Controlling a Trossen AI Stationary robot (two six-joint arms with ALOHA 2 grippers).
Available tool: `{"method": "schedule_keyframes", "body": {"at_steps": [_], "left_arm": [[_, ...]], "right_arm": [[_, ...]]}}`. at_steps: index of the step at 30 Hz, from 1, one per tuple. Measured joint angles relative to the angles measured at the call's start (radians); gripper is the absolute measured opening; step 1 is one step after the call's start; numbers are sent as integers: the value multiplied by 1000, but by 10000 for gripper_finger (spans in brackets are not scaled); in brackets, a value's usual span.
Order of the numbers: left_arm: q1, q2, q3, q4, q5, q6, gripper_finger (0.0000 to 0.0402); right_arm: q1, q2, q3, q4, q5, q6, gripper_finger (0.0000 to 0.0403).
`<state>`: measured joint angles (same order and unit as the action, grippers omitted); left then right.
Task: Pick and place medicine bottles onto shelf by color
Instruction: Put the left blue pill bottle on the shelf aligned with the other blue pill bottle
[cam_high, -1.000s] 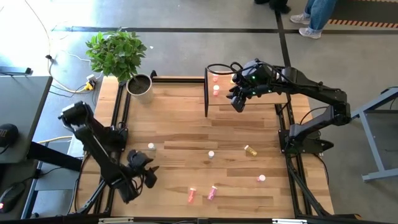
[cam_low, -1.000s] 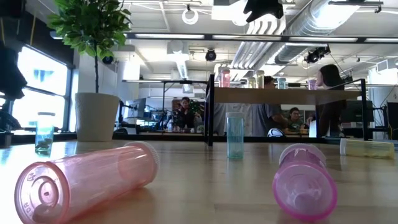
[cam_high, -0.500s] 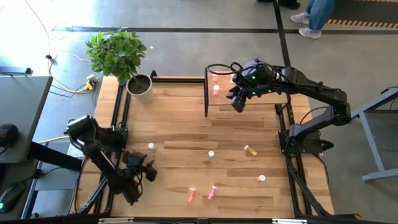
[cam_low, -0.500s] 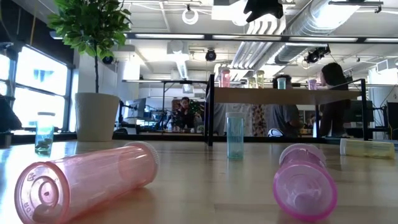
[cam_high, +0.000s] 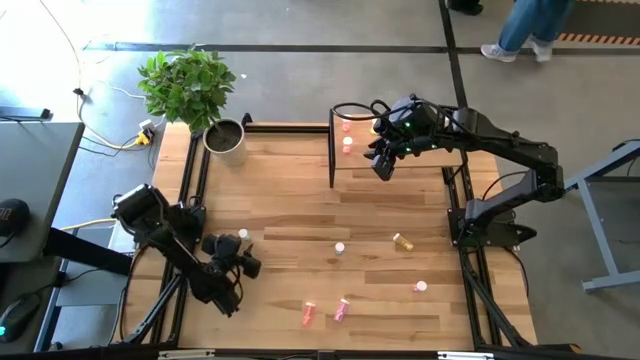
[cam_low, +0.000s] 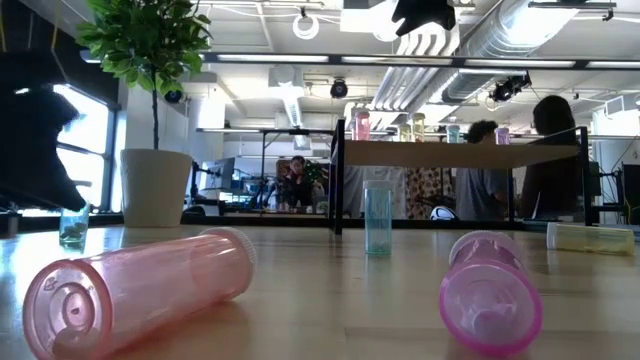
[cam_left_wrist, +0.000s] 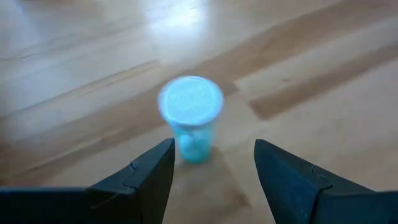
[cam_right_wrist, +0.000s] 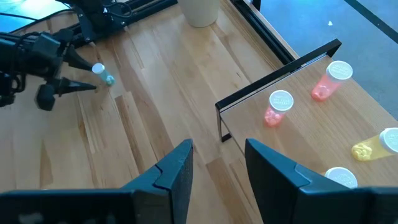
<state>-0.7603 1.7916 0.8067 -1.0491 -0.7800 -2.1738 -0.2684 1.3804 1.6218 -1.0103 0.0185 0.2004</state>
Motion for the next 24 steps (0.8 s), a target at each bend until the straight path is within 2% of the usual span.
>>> {"method": "schedule_keyframes", "body": {"at_steps": [5,19,24], "left_arm": [[37,0,-26,0,8,-41,211],[101,0,-28,9,11,31,211],[102,0,-28,9,50,31,211]], "right_arm": [[0,0,0,0,0,4,138],[0,0,0,1,0,8,138],[0,0,0,1,0,8,138]]}}
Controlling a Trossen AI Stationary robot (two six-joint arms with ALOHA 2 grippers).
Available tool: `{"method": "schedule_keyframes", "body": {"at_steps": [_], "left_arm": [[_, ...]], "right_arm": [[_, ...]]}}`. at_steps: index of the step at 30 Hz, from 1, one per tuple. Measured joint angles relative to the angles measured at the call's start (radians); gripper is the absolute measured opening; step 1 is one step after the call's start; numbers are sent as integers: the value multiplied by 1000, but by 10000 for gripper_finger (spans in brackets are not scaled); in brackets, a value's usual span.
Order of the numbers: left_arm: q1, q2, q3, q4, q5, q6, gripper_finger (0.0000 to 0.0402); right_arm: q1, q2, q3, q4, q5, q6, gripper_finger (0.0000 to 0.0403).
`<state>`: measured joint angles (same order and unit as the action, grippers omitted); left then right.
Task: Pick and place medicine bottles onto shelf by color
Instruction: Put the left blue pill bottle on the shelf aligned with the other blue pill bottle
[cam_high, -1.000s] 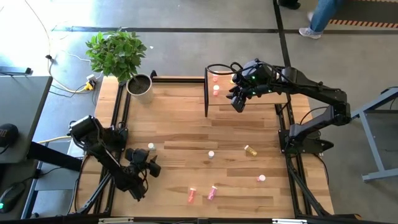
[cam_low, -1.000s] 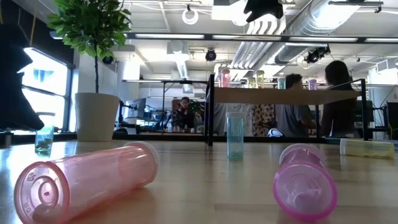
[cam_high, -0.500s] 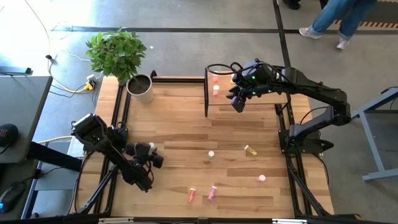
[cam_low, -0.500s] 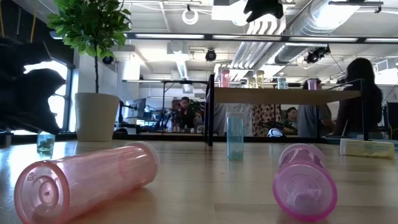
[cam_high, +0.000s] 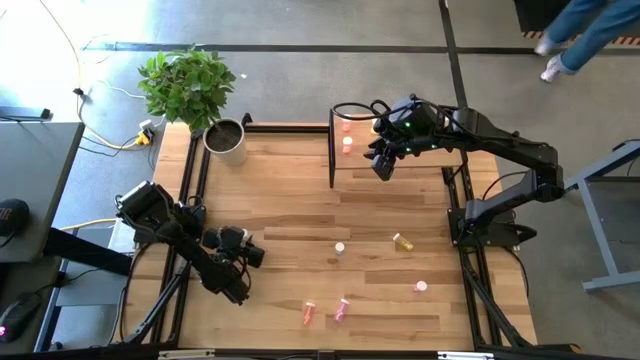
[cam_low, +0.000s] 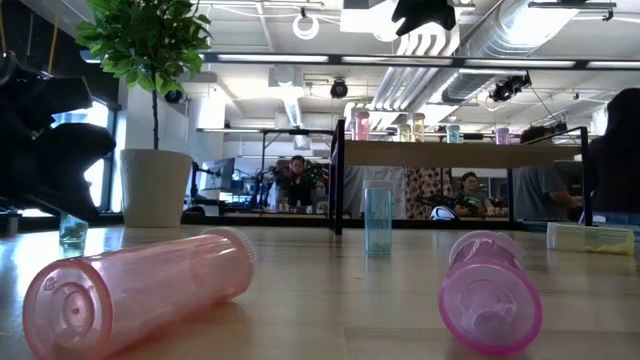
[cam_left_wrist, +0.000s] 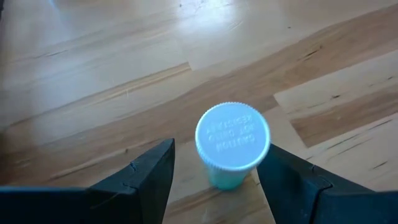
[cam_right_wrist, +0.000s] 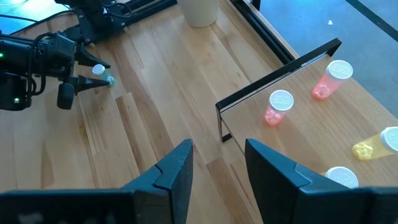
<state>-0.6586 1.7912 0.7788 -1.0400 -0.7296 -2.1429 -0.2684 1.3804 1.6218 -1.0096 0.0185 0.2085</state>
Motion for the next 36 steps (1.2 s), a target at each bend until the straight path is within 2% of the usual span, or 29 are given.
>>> {"method": "schedule_keyframes", "body": {"at_steps": [8,22,31,36], "left_arm": [[-3,0,0,0,2,0,204],[-3,0,1,1,-7,0,93],[-3,-5,44,0,-7,99,89],[-3,-59,81,-5,-4,158,90]], "right_arm": [[0,0,0,0,0,0,138],[0,0,0,0,0,0,138],[0,0,0,0,-3,0,138],[1,0,0,16,-71,43,138]]}}
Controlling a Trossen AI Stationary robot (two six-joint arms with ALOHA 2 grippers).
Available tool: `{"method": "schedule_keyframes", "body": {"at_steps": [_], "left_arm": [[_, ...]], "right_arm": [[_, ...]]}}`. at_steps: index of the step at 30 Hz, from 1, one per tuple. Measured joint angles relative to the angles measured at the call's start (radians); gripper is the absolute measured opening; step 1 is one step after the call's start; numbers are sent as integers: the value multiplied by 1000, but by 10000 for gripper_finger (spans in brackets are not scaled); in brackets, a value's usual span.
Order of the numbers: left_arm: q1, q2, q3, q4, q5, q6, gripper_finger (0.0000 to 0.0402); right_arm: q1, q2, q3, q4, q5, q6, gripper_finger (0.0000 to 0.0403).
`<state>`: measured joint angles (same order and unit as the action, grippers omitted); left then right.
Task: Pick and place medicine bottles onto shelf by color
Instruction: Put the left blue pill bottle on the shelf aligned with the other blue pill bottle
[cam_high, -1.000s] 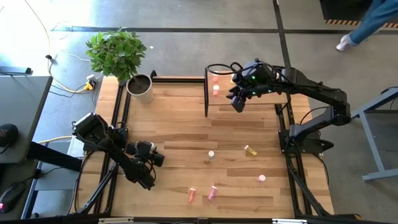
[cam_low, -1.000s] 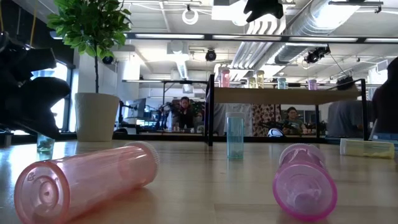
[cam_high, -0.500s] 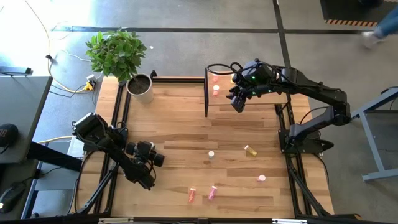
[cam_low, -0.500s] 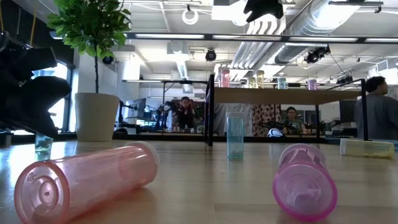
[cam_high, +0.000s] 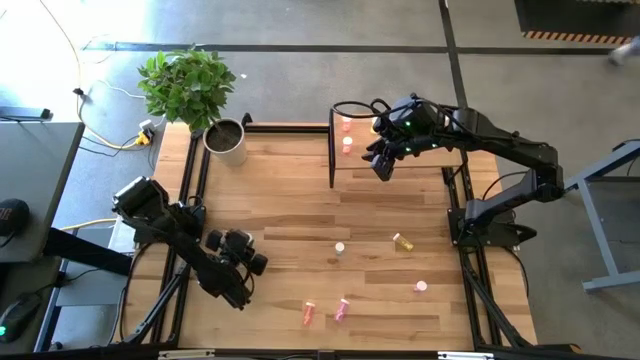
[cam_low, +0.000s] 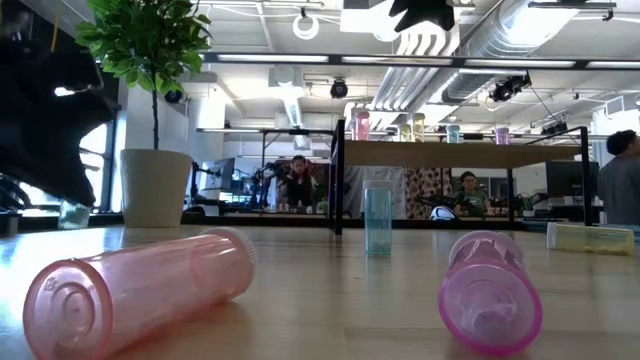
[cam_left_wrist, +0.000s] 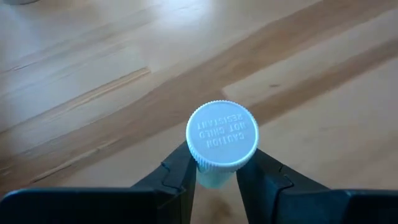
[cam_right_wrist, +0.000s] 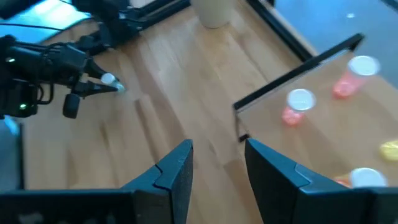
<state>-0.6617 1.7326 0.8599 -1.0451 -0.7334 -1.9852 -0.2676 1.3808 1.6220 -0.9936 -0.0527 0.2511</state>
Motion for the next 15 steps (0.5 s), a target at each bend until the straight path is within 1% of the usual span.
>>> {"method": "schedule_keyframes", "body": {"at_steps": [6,12,15], "left_arm": [[1,-126,54,10,-7,223,90],[21,-305,91,6,-22,465,90],[40,-394,110,36,-22,605,90]], "right_arm": [[0,0,0,16,-93,3,138],[0,0,0,55,-184,-26,138],[0,0,0,91,-236,-52,138]]}}
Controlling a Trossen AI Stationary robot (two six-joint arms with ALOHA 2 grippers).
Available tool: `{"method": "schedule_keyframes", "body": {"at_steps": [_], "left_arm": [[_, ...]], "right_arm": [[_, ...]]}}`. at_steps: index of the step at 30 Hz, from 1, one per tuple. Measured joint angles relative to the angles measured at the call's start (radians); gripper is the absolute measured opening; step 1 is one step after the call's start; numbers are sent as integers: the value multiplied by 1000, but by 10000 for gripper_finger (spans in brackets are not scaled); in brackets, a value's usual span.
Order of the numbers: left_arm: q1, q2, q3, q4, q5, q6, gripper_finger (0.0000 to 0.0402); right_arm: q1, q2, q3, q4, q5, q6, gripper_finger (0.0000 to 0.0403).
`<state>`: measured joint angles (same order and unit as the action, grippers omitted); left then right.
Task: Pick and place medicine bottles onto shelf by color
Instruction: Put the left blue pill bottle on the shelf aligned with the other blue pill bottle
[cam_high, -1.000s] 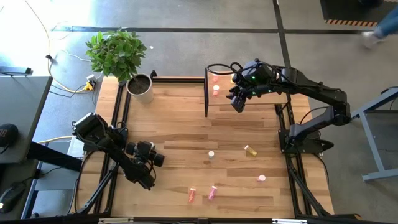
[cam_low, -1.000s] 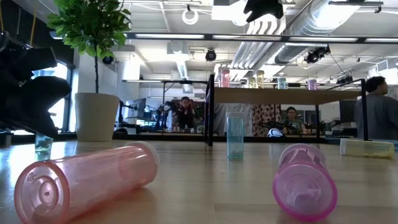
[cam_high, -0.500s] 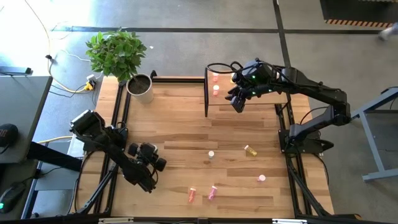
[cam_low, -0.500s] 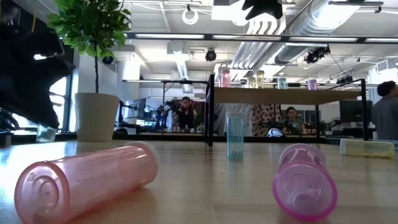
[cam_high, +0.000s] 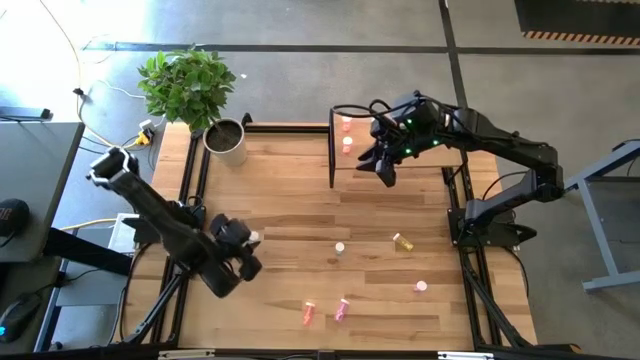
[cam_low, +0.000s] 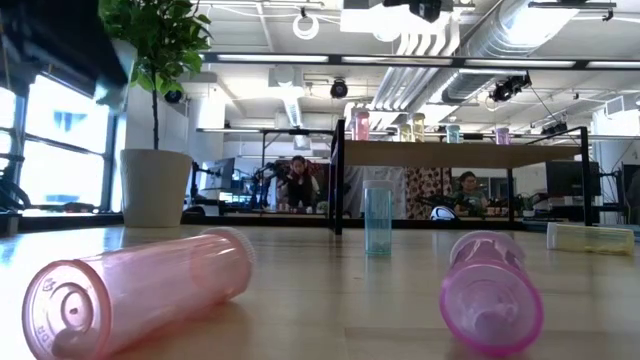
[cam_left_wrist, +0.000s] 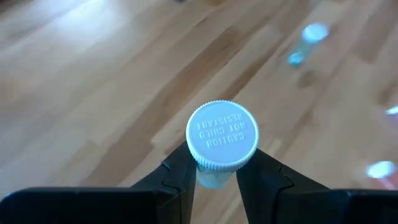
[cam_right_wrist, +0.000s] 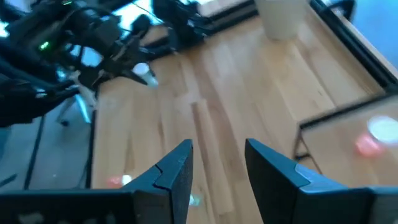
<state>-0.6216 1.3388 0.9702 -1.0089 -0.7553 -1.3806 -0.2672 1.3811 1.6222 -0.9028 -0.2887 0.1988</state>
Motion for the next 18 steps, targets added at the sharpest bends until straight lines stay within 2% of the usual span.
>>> {"method": "schedule_keyframes", "body": {"at_steps": [7,13,18], "left_arm": [[80,-155,12,188,41,330,90],[196,-200,13,384,198,587,90],[286,-196,13,478,320,744,90]], "right_arm": [[40,0,0,107,-18,-104,142],[68,0,0,243,-18,-114,178],[89,3,0,413,-18,-140,195]]}}
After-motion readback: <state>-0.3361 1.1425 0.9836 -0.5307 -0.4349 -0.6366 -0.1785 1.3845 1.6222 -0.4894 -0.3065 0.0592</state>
